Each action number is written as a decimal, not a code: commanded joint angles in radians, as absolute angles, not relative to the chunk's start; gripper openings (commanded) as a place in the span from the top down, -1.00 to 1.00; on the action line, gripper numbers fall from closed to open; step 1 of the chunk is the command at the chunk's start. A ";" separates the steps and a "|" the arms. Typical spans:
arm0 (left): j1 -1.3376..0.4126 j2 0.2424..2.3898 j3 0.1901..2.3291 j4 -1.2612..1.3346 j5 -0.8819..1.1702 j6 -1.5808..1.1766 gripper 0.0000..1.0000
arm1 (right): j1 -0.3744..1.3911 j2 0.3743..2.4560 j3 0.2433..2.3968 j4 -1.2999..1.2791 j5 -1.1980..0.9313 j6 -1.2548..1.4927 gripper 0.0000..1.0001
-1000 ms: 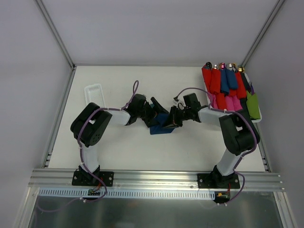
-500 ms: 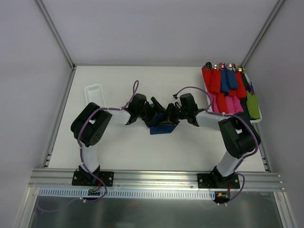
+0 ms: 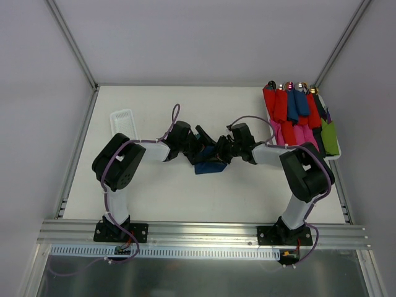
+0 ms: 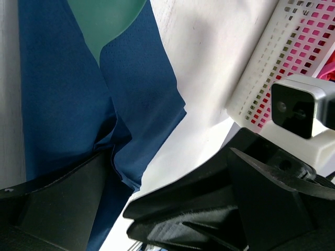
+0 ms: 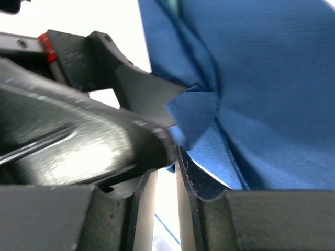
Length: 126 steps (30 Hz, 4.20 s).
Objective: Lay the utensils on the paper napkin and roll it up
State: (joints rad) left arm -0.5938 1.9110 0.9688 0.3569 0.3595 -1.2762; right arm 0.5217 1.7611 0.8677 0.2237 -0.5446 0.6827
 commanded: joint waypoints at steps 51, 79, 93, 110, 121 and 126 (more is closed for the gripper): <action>-0.617 1.986 1.000 0.123 0.308 -1.154 -0.98 | 0.545 1.759 0.942 0.218 -0.367 0.593 0.29; -0.621 1.988 1.006 0.104 0.311 -1.121 -0.97 | 0.514 1.848 0.966 0.112 -0.362 0.706 0.92; -0.618 1.856 1.000 0.104 0.281 -1.036 -0.98 | 0.479 1.821 0.924 0.201 -0.400 0.693 1.00; -0.612 1.717 0.884 0.310 0.297 -1.017 -0.93 | 0.456 1.841 0.894 0.248 -0.426 0.718 1.00; -0.612 1.772 0.893 0.350 0.311 -1.042 -0.60 | 0.428 1.890 0.925 0.267 -0.469 0.730 0.99; -0.600 1.810 0.881 0.327 0.298 -1.094 -0.25 | 0.425 1.907 0.936 0.267 -0.480 0.727 1.00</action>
